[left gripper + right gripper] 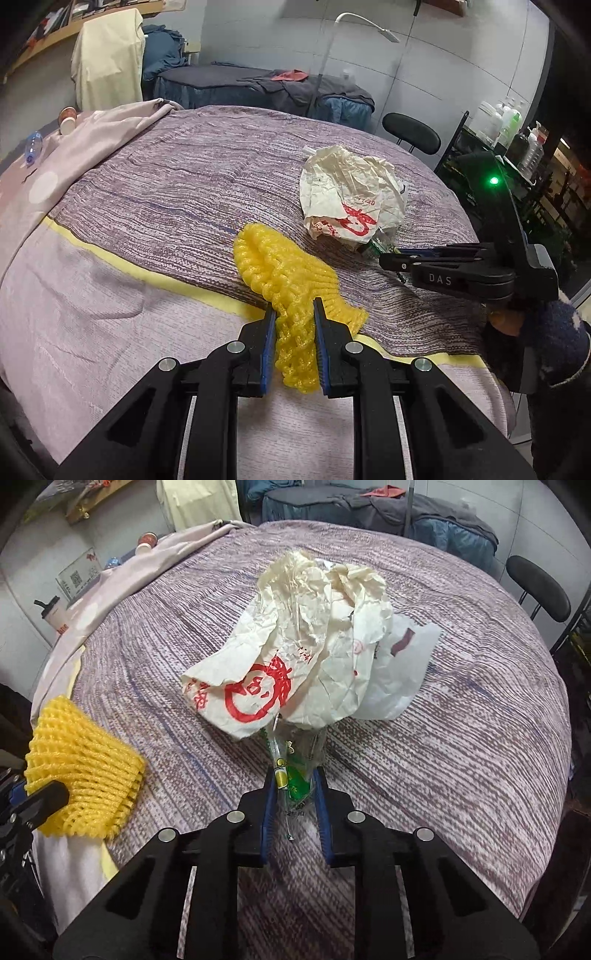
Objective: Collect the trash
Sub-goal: 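Carry net and packet over the brown bin while the right tool releases the packet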
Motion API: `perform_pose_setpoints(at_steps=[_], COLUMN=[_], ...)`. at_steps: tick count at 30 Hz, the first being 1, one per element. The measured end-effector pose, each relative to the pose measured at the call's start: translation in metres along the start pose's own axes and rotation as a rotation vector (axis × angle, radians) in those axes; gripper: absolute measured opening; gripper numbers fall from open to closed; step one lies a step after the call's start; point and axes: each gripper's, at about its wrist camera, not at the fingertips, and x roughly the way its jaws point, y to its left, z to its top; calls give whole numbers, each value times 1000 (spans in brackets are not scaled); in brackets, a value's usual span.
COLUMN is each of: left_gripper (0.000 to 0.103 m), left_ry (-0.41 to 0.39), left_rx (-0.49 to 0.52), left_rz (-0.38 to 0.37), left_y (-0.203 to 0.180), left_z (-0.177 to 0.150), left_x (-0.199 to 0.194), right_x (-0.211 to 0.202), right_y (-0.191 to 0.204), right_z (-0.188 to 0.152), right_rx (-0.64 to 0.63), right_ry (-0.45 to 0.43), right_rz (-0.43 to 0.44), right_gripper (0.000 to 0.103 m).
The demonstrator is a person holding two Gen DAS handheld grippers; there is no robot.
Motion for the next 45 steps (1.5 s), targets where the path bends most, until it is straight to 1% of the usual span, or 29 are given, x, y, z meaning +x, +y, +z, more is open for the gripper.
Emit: perform_pose_setpoints(at_steps=[5,11,16,21,28,35,45], left_gripper=[18,18,18,18,18,18,18], left_ry=[-18,-32,-45,-56,-63,-58,-36], left_rx=[3,19,41,66,116,171,234], left_rz=[-28,-70,-99,-127,-176,-234,-306], left_y=[-4,-20,-36,-53,-85,-121,-172], left_z=[-2,-6,-5,-2,2,8,13], left_x=[-7,-12,-15,-18,-20,-15,-2], right_x=[-27,-62,-99,-123,-138,-153,-169], right_y=[-3,-5,-18,-39,-74,-108,-156], right_z=[-23,-58,-84,-105,-133,-151,-181], right_rx=[18,48,108,172,277,360,455], right_ry=[-67,-164,-254,-309,-347,-400,-428], right_rz=[34,33,25,13,-19,-70,-158], right_gripper=[20,20,20,20,20,20,20])
